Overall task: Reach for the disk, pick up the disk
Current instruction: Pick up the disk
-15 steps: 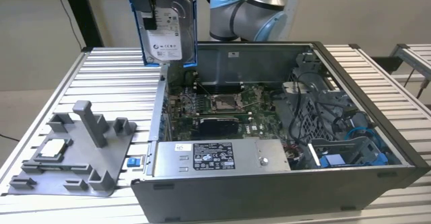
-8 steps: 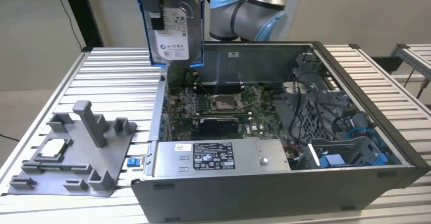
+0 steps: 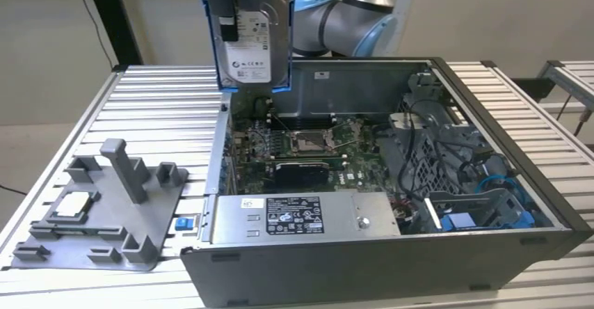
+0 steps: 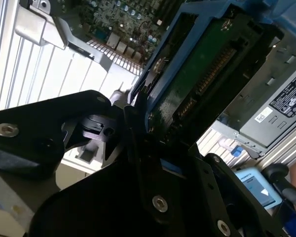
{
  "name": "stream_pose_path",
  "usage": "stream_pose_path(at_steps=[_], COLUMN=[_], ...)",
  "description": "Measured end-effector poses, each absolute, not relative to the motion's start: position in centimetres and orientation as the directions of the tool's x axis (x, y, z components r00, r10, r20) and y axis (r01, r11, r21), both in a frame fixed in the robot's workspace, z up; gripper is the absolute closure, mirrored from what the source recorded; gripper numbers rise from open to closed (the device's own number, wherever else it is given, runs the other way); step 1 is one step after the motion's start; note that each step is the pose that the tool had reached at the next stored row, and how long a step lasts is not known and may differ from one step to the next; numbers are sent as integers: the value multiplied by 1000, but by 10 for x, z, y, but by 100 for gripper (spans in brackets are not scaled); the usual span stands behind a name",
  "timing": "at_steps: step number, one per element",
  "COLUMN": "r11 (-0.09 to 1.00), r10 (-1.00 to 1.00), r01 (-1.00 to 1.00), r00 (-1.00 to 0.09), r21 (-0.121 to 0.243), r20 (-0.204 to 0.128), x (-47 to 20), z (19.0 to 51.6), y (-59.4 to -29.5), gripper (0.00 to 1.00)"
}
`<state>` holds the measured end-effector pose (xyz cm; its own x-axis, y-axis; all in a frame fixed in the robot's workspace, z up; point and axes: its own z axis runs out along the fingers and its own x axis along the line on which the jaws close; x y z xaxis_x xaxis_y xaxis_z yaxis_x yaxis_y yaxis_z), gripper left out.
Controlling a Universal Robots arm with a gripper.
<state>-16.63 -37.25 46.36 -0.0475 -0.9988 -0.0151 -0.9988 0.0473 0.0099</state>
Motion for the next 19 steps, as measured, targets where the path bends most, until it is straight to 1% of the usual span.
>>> stream_pose_path(at_steps=[19], r11=[43], r10=[-999], r01=[-999], r00=[-43], r21=[11], r20=[-15], x=[-129], z=[464], y=[-375], gripper=[100])
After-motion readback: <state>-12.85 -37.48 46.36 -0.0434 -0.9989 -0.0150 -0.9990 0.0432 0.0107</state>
